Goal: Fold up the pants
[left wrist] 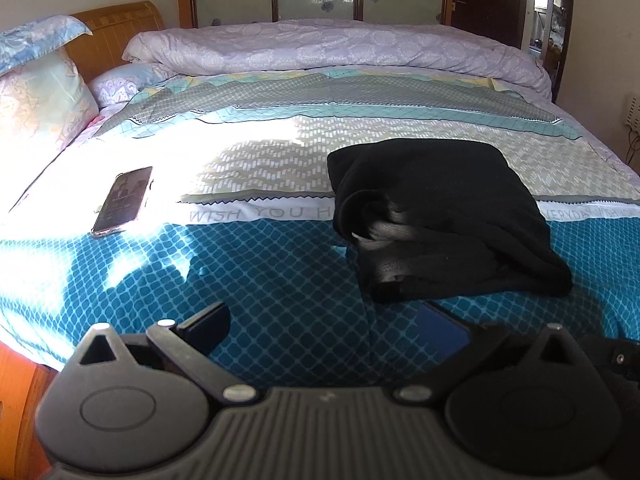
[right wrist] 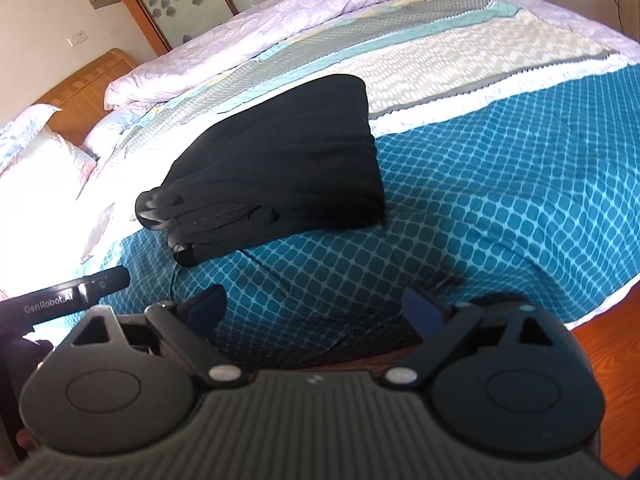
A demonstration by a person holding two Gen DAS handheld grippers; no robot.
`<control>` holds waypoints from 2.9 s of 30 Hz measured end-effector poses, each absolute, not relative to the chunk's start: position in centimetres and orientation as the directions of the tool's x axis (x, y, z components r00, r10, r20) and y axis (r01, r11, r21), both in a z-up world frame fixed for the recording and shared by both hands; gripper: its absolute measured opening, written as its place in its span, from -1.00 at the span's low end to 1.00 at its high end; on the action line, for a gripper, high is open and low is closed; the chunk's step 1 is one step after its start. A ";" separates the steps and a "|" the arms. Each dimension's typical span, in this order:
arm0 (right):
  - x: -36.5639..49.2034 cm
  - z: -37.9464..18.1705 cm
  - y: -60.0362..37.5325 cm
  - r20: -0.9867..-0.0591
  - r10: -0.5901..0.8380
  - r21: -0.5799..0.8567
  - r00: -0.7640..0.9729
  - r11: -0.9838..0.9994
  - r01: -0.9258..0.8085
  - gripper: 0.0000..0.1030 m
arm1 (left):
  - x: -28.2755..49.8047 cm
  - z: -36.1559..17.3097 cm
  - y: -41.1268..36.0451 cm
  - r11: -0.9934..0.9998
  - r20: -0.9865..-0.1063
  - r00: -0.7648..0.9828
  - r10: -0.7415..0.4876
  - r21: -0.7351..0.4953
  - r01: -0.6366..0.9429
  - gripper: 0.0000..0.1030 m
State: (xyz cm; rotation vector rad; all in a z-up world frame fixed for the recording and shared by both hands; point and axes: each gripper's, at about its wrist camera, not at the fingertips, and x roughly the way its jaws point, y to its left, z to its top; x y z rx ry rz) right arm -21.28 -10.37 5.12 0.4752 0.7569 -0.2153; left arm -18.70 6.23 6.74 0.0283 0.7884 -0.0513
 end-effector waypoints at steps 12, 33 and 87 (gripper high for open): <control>-21.3 5.3 -10.2 -0.702 -0.024 0.327 0.711 0.877 0.352 0.88 | -18.7 6.4 5.6 0.999 -0.741 0.671 -0.021 0.016 0.049 1.00; -21.9 7.2 -9.7 -0.638 -0.122 0.265 0.760 0.892 0.366 1.00 | -20.6 8.2 3.4 0.994 -0.693 0.715 -0.090 -0.012 0.113 1.00; -21.6 6.5 -8.9 -0.681 -0.101 0.251 0.725 0.898 0.361 1.00 | -20.3 7.7 3.1 0.995 -0.693 0.721 0.007 0.077 0.065 1.00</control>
